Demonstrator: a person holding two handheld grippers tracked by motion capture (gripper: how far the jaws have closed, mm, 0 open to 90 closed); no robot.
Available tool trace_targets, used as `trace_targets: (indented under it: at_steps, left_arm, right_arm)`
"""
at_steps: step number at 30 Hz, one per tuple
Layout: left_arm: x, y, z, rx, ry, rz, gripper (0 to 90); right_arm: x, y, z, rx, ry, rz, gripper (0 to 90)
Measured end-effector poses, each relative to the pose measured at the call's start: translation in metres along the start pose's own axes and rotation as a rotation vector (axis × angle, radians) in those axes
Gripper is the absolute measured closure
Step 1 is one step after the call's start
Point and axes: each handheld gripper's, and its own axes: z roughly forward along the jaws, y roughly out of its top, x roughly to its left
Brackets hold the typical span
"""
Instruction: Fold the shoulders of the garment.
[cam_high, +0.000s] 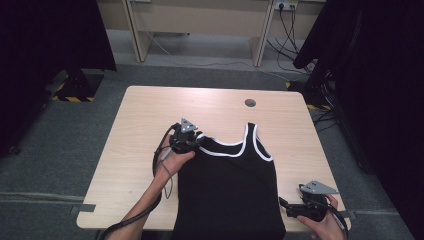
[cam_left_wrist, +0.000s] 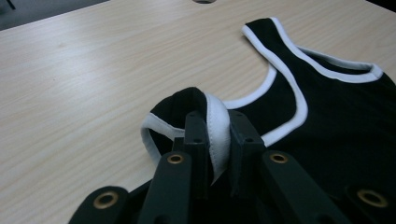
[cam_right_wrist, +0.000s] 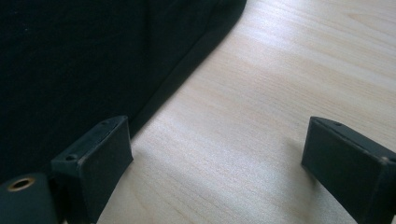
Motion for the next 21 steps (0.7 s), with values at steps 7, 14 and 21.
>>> trace_targets:
  at_steps: [7, 14, 21]
  left_arm:
    - [-0.015, -0.021, -0.017, -0.003, -0.034, 0.019, 77.3]
    - [-0.026, -0.048, -0.024, 0.007, -0.048, 0.019, 77.2]
    - [-0.042, -0.065, -0.034, 0.007, -0.072, 0.037, 76.6]
  right_arm:
    - [0.000, 0.000, 0.000, 0.001, 0.001, -0.001, 8.9]
    - [0.000, 0.000, 0.000, 0.001, 0.001, -0.001, 8.9]
    - [0.000, 0.000, 0.000, 0.002, -0.001, 0.001, 8.8]
